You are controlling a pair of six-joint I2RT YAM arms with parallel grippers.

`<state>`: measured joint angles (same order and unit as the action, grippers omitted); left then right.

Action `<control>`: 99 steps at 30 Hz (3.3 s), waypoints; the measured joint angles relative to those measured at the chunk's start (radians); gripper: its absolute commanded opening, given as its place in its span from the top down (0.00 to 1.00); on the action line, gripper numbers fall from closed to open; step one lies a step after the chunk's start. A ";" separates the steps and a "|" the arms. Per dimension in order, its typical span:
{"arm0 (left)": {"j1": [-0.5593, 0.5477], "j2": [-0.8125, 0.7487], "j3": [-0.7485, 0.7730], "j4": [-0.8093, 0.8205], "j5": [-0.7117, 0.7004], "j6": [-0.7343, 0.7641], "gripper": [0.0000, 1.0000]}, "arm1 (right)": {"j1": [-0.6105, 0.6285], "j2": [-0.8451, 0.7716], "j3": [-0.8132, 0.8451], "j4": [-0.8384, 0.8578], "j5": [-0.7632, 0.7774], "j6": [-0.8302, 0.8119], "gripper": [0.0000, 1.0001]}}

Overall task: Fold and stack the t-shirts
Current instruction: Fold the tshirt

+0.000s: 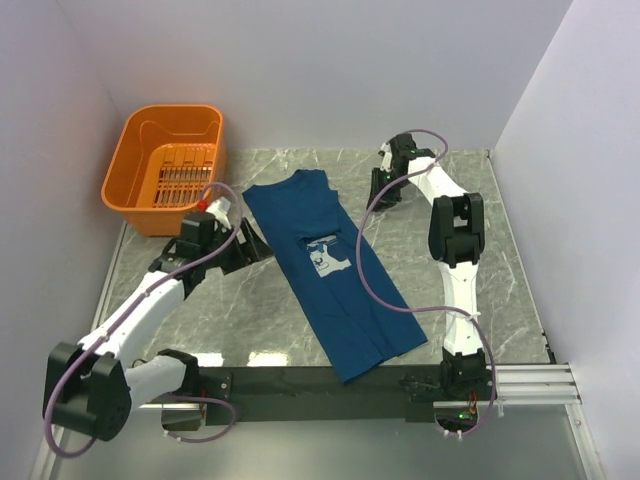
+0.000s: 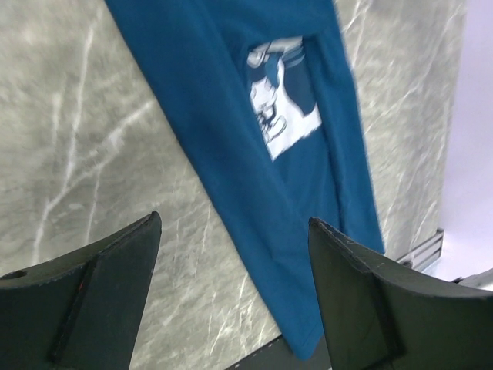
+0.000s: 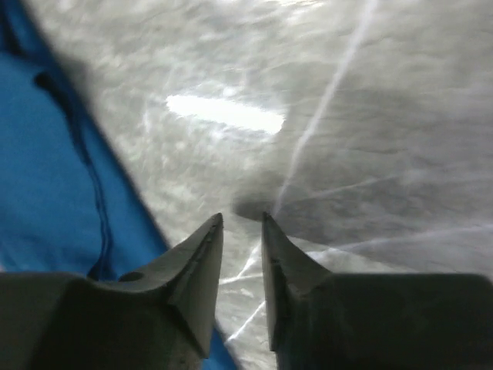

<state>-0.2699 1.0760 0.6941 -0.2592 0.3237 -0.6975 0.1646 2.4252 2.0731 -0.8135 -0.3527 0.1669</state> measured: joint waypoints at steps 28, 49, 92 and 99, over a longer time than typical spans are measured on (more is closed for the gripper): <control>-0.050 -0.008 0.014 -0.020 -0.034 0.001 0.17 | 0.132 0.097 0.150 -0.003 -0.139 0.062 0.55; -0.050 -0.034 0.026 -0.042 -0.034 0.000 0.17 | 0.123 0.103 0.151 -0.004 -0.107 0.078 1.00; -0.311 0.099 0.196 -0.013 -0.010 0.446 0.17 | -0.244 -0.219 -0.158 0.065 -0.142 -0.132 0.49; -0.429 -0.034 0.061 0.118 0.029 0.874 0.07 | -0.248 -0.734 -0.497 0.022 -0.284 -0.628 0.45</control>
<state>-0.6991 1.0416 0.7547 -0.1410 0.3527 0.1761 -0.0834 1.6909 1.5761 -0.7914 -0.6365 -0.4610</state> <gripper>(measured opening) 0.930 0.525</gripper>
